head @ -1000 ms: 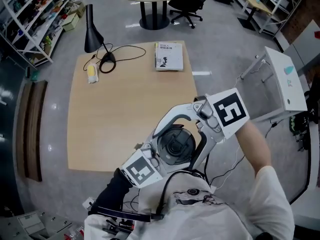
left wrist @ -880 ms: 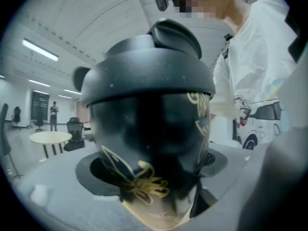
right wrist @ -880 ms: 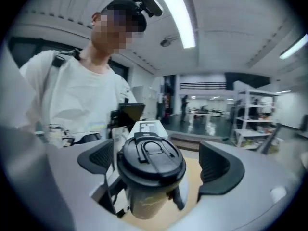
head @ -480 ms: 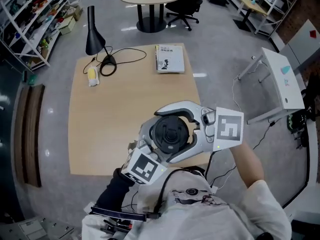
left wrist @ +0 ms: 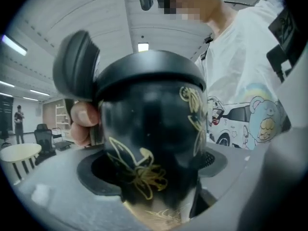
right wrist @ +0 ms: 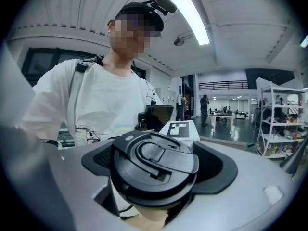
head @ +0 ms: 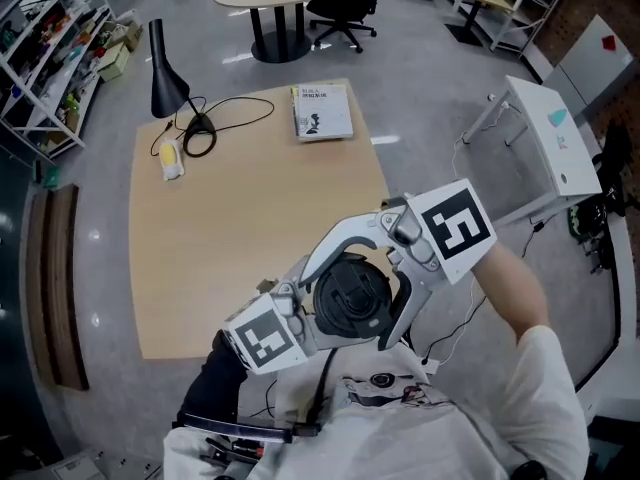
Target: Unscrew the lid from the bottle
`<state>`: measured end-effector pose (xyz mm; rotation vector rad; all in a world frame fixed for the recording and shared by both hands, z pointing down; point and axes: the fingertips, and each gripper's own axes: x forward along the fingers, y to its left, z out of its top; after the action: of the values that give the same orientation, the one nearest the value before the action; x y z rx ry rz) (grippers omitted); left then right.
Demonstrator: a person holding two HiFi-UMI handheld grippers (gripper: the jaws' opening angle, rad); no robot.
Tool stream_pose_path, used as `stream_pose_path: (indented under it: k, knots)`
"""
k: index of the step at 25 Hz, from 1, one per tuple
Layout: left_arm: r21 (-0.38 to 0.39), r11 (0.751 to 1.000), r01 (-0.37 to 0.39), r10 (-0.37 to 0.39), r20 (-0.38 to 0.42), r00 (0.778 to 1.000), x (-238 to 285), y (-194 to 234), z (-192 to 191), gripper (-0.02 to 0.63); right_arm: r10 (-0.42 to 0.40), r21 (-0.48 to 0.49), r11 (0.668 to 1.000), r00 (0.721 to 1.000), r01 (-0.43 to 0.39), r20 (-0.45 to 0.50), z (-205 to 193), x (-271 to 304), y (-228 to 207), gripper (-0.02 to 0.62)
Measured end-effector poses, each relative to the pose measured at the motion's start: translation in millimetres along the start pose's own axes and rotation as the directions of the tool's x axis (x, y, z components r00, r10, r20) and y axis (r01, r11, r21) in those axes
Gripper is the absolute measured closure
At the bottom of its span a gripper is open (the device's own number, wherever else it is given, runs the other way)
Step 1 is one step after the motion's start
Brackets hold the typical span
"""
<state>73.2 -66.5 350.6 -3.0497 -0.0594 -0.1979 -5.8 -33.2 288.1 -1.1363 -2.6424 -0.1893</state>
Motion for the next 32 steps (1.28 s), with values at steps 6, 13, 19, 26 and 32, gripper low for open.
stream_pose_path:
  k: [6, 13, 19, 26, 32]
  knots:
    - [-0.023, 0.988, 0.154, -0.152, 0.069, 0.986, 11, -28, 8, 0.169, 0.131, 0.001, 0.991, 0.989, -0.131, -0.065, 2, 7, 21, 0.110]
    - [-0.156, 0.939, -0.308, 0.307, -0.030, 0.951, -16, 47, -20, 0.169, -0.516, 0.298, 0.808, 0.854, 0.508, -0.057, -23, -43, -38, 0.026]
    - [-0.030, 0.821, -0.570, 0.559, -0.162, 0.813, -30, 84, -46, 0.169, -0.711, 0.291, 0.641, 0.692, 0.710, -0.124, -39, -37, -82, 0.118]
    - [-0.101, 0.962, -0.252, 0.246, -0.066, 0.967, -15, 28, -36, 0.169, -0.486, 0.209, 0.859, 0.873, 0.467, 0.048, 0, -23, -58, 0.120]
    - [-0.279, 0.689, -0.669, 0.677, -0.081, 0.731, -111, 75, -62, 0.169, -0.889, 0.280, 0.457, 0.443, 0.844, 0.118, -8, -94, -99, 0.118]
